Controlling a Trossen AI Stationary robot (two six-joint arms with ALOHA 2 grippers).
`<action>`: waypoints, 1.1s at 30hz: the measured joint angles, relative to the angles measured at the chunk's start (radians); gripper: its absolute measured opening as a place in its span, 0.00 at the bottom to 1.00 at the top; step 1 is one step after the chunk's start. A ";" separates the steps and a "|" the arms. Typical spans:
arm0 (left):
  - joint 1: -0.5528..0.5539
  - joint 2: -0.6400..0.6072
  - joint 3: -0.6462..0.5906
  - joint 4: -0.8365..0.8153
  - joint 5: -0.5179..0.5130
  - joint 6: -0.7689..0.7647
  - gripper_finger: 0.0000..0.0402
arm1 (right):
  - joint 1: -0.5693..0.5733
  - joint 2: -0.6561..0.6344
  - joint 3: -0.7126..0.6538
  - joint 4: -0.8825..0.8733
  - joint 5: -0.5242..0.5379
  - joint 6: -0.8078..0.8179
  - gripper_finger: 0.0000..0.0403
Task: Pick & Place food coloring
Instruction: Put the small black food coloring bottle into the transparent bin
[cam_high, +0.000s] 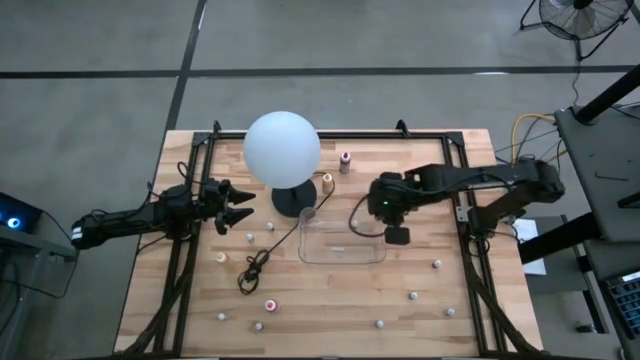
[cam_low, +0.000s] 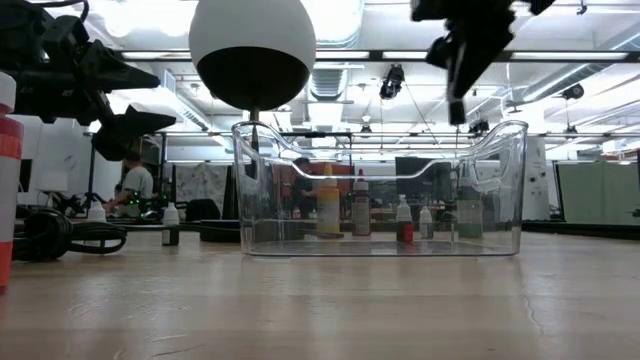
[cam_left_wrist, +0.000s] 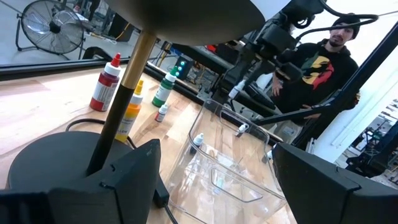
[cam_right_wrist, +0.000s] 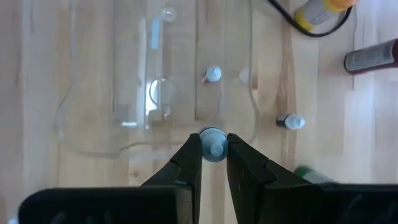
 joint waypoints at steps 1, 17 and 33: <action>0.000 0.000 0.000 0.000 0.000 0.000 0.70 | -0.004 0.015 0.007 0.007 0.000 0.000 0.11; 0.000 0.000 0.000 0.000 0.000 0.000 0.70 | -0.026 0.214 0.108 0.114 -0.010 -0.007 0.11; 0.000 0.000 0.000 0.000 0.000 0.000 0.70 | -0.024 0.301 0.093 0.245 -0.010 -0.075 0.11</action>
